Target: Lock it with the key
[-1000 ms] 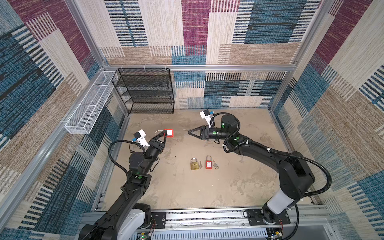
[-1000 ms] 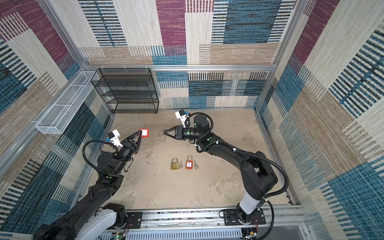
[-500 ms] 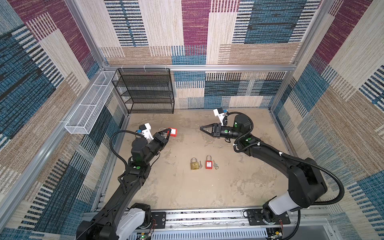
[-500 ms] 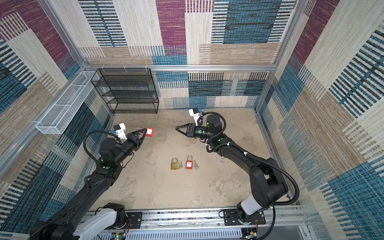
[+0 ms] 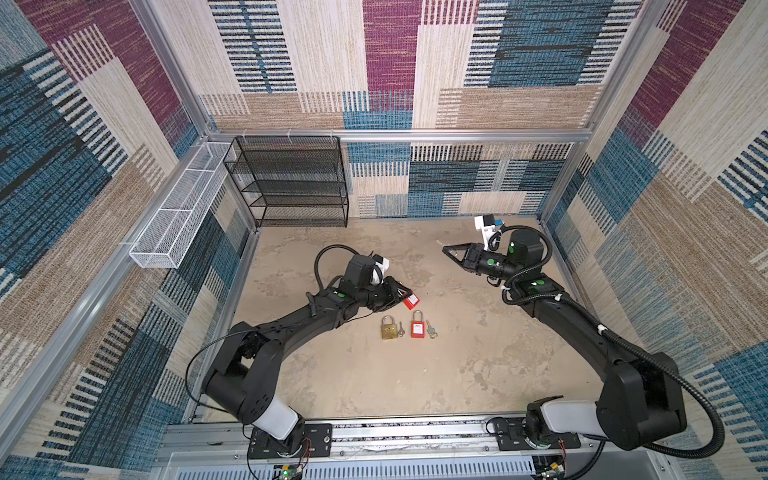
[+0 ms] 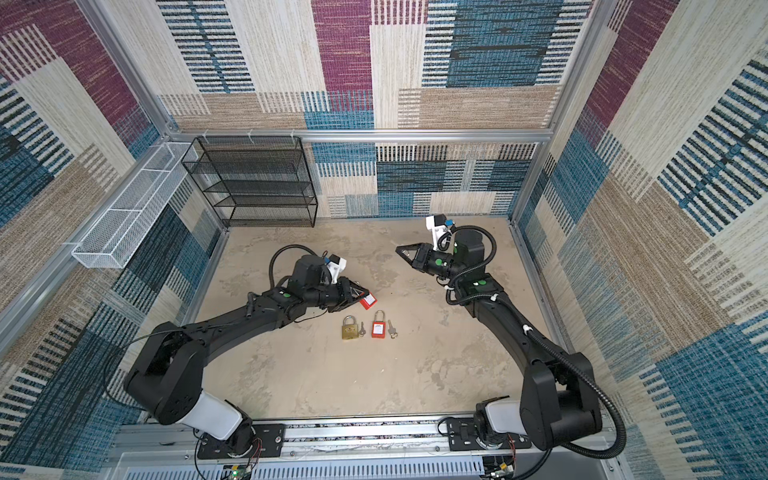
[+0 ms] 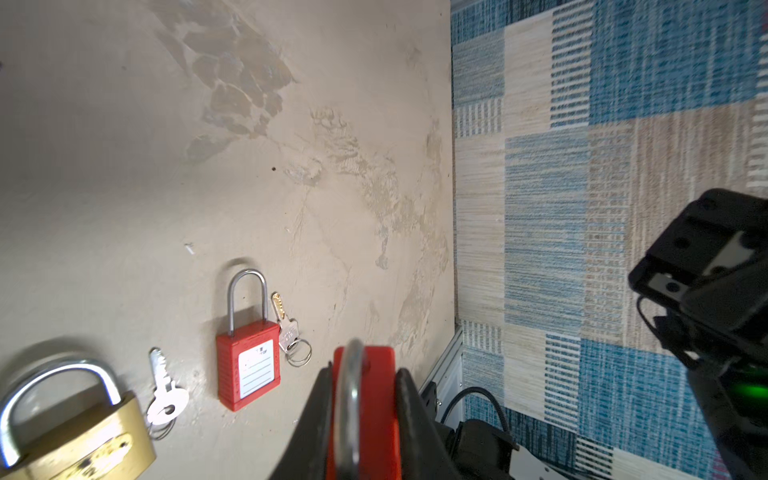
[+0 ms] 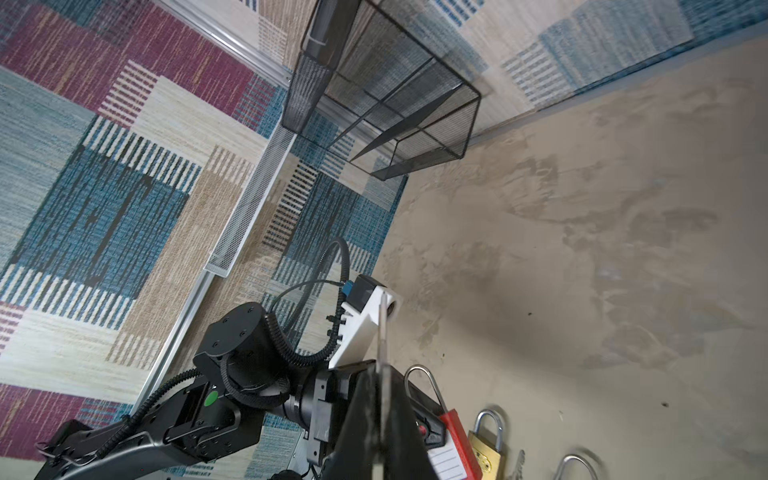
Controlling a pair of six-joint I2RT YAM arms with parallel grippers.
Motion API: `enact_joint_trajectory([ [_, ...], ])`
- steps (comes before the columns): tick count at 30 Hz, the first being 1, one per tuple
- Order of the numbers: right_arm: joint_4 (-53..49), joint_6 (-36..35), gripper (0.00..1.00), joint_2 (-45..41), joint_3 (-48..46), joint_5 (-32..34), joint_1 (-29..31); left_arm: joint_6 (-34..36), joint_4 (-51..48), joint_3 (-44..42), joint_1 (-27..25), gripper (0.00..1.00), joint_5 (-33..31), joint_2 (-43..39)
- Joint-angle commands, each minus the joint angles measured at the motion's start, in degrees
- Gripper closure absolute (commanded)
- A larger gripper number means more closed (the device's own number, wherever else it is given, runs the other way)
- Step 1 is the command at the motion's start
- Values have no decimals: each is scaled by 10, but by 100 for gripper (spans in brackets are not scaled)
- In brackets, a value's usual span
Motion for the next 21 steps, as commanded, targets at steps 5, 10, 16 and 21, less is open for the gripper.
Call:
enact_joint_trajectory([
  [5, -34, -19, 100, -49, -45, -5, -78, 48, -41, 88, -71, 100, -2, 112],
  [10, -53, -29, 100, -65, -52, -18, -107, 77, -95, 173, -114, 100, -21, 189],
  [16, -76, -44, 100, -79, -48, -22, -124, 82, -116, 234, -129, 100, -20, 252],
  [21, -75, -43, 100, -80, -52, -27, -130, 101, -157, 267, -130, 100, -20, 279],
])
